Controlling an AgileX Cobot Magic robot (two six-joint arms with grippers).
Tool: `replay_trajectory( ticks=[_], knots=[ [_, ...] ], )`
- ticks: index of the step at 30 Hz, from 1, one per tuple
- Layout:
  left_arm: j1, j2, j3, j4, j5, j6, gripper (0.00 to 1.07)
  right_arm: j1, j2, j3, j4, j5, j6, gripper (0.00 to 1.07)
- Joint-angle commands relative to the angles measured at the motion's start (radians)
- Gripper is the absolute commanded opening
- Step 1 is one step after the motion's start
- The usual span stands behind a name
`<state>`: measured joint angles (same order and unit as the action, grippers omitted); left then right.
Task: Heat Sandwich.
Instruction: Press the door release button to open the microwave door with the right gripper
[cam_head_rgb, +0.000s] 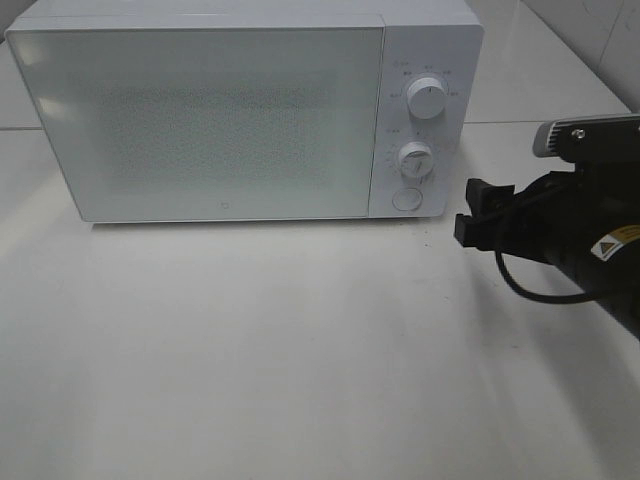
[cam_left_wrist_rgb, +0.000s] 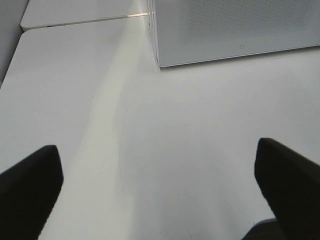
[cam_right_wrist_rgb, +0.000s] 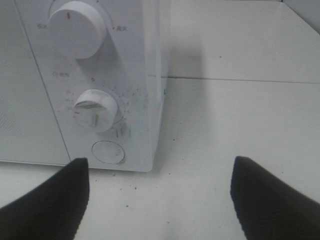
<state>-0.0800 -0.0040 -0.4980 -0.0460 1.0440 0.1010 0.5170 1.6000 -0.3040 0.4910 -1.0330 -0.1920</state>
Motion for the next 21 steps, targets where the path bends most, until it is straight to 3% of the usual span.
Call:
replay_trajectory(
  ticks=[1,3,9,21],
  knots=[
    [0.002,-0.023,0.003,-0.004,-0.016,-0.003,1.01,0.051,0.02,-0.001,0.064,-0.052,-0.019,0.76],
    [0.002,-0.023,0.003,-0.004,-0.016,-0.003,1.01,0.121,0.052,-0.017,0.124,-0.059,-0.02,0.76],
    [0.002,-0.023,0.003,-0.004,-0.016,-0.003,1.01,0.22,0.12,-0.067,0.212,-0.059,-0.046,0.76],
    [0.002,-0.023,0.003,-0.004,-0.016,-0.003,1.01,0.303,0.193,-0.145,0.312,-0.049,-0.088,0.76]
  ],
)
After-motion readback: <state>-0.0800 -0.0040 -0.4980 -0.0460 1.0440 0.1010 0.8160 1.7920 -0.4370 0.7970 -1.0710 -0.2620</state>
